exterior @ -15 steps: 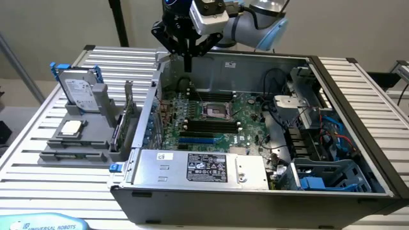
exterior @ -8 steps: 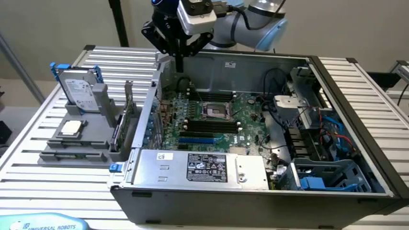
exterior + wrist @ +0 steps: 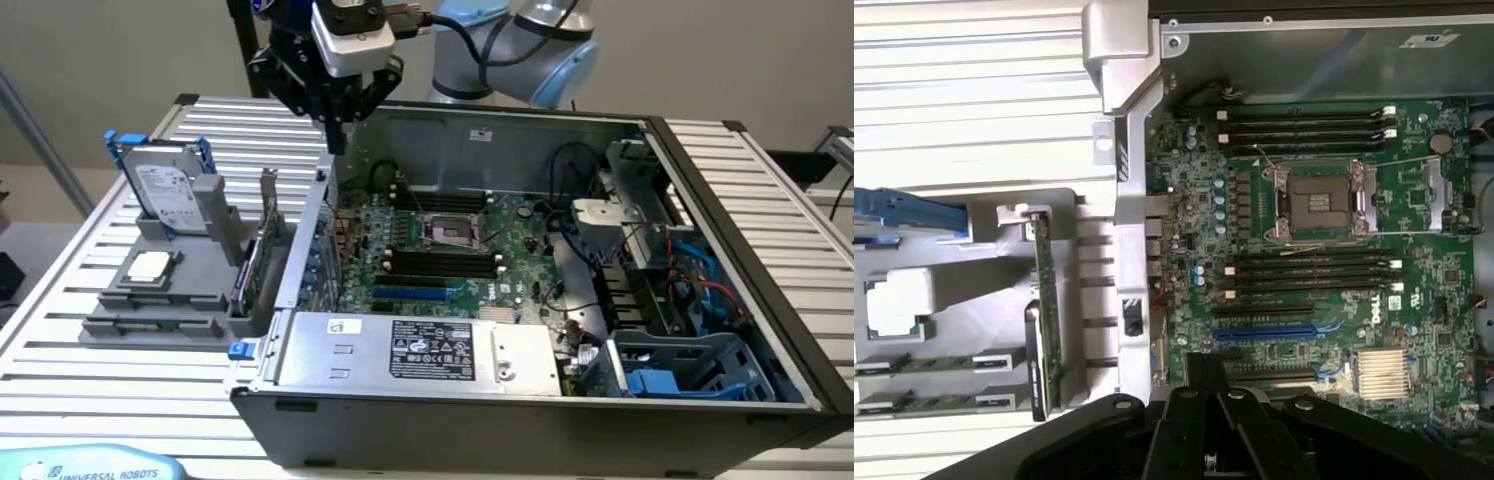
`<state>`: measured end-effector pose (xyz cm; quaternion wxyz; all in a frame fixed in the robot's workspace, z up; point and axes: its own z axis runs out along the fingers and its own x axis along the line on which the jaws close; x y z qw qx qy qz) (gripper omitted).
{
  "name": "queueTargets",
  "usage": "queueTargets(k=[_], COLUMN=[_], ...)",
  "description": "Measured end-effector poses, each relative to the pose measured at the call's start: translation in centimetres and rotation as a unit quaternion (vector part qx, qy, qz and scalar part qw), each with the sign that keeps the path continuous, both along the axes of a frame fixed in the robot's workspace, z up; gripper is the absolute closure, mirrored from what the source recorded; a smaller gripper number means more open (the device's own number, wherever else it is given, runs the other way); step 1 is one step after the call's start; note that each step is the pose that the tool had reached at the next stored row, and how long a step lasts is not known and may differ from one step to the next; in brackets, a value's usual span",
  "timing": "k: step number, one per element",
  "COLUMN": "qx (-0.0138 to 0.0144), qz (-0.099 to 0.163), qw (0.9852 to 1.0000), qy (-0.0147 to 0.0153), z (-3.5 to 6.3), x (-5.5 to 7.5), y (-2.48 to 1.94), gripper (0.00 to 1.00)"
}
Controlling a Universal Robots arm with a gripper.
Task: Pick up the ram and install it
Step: 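Reach for the ram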
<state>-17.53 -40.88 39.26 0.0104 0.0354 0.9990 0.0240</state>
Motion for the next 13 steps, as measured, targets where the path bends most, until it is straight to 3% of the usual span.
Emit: queueTargets(k=[13], qx=[0.0], qz=[0.0], qw=[1.0], qy=[0.0], z=[0.0], x=[-5.9], y=[-1.11], gripper=[0.89])
